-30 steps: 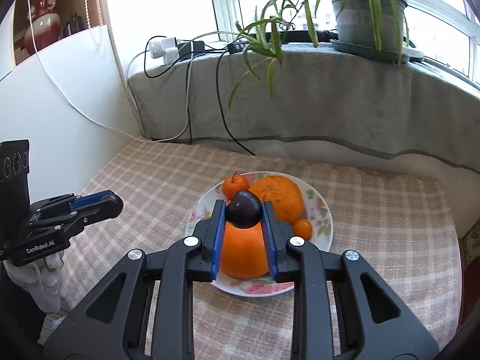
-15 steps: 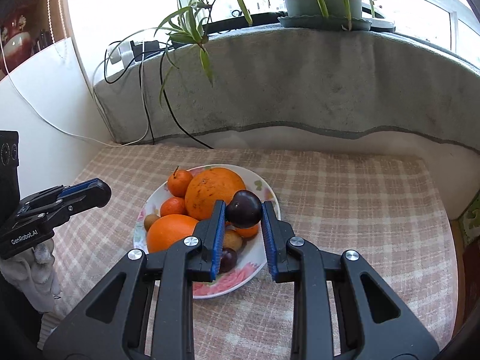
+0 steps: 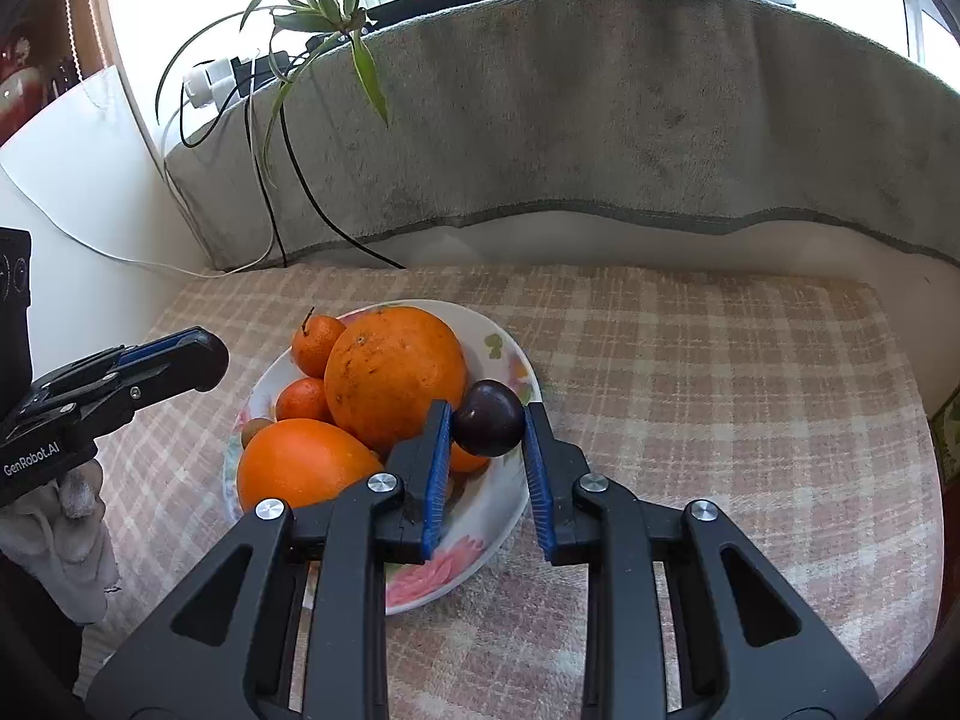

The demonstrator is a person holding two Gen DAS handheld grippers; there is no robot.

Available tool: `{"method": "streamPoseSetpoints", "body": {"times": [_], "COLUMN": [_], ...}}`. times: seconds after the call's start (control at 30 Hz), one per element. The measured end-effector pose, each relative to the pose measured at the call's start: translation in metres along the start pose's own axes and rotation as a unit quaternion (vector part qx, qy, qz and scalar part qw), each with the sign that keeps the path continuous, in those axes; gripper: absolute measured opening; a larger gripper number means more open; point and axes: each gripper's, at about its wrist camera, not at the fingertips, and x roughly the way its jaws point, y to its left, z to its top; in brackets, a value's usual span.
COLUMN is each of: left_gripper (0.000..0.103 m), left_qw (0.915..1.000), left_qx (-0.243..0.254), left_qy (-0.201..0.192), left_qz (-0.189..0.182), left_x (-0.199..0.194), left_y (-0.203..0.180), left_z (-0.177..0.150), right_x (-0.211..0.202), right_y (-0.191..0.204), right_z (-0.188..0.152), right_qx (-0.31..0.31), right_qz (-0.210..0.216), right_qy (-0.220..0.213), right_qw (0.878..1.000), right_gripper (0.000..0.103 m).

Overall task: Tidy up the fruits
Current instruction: 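Lower the plum onto the plate and open the right gripper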

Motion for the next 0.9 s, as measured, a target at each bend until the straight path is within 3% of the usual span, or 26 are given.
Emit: {"method": "streamPoseSetpoints", "body": {"times": [0.53, 0.6, 0.67, 0.8, 0.9], "left_gripper": [0.027, 0.036, 0.037, 0.049, 0.054], "left_qw": [0.9997, 0.9996, 0.9995, 0.9994, 0.9994], "left_qx": [0.023, 0.026, 0.030, 0.032, 0.032], "left_qy": [0.008, 0.008, 0.008, 0.007, 0.007], "left_qz": [-0.007, -0.010, -0.011, -0.010, -0.010], "left_x": [0.015, 0.016, 0.016, 0.016, 0.015], "left_y": [-0.013, -0.015, -0.017, -0.019, -0.019], "left_z": [0.005, 0.005, 0.006, 0.006, 0.006], "right_x": [0.005, 0.004, 0.003, 0.002, 0.002], "right_y": [0.002, 0.003, 0.004, 0.005, 0.005], "right_z": [0.000, 0.000, -0.001, -0.001, -0.001], "right_qx": [-0.005, -0.006, -0.008, -0.011, -0.012], "right_qz": [0.010, 0.009, 0.010, 0.010, 0.007], "right_qy": [0.005, 0.004, 0.000, -0.002, -0.002], "right_qw": [1.000, 1.000, 1.000, 1.000, 1.000], "right_gripper": [0.027, 0.035, 0.049, 0.051, 0.060]}}
